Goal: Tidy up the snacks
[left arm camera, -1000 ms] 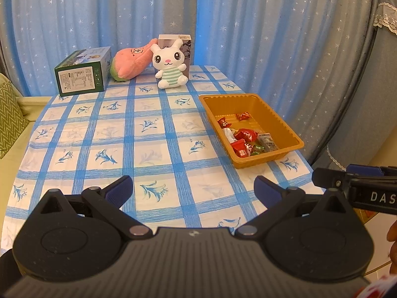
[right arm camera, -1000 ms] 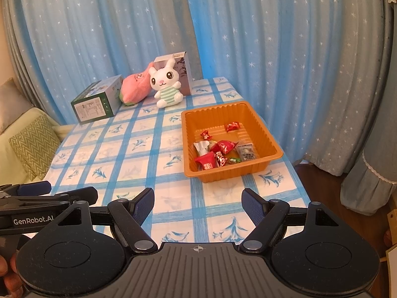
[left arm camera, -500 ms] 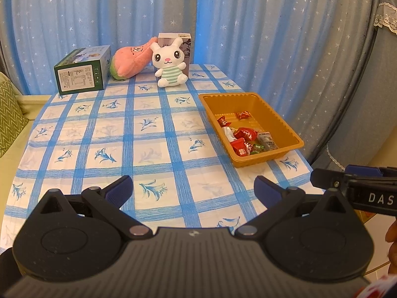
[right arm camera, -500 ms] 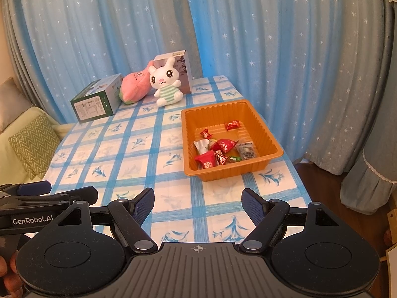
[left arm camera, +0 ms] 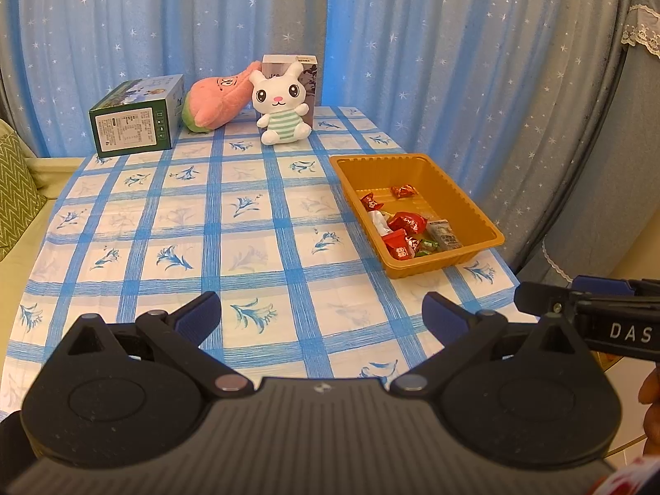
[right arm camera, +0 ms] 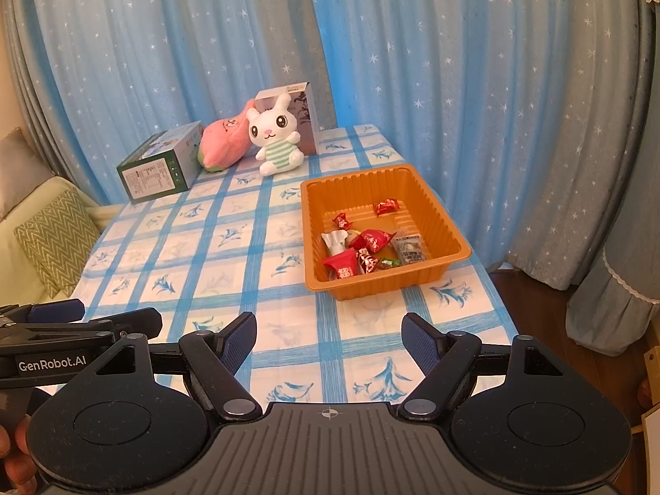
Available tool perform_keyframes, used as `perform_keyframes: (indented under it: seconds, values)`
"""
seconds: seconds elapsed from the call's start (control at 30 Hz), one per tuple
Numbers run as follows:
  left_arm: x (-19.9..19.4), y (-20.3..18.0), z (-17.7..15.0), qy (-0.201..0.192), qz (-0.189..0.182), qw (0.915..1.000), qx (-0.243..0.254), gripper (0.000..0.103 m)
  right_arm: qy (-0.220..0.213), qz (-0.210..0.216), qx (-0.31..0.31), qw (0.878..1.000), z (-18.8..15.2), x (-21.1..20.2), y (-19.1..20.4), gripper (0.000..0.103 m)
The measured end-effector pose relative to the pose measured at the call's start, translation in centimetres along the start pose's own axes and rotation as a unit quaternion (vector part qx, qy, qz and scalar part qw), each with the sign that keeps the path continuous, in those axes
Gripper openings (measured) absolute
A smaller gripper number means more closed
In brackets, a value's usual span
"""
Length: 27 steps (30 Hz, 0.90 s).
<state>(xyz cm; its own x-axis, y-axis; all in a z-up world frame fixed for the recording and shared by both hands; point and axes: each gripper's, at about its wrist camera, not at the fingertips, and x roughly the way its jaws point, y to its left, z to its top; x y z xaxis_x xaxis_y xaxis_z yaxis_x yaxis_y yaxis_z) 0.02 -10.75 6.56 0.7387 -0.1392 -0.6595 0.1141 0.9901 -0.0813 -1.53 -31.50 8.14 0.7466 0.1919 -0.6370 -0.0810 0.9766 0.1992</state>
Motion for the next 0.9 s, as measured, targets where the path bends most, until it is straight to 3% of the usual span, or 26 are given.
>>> perform_keyframes:
  seconds: [0.9]
  values:
    - [0.09,-0.14,-0.17,-0.001,-0.002,1.0,-0.003,0.103,0.0,0.0,0.0,1.0,-0.1,0.11,-0.1,0.077]
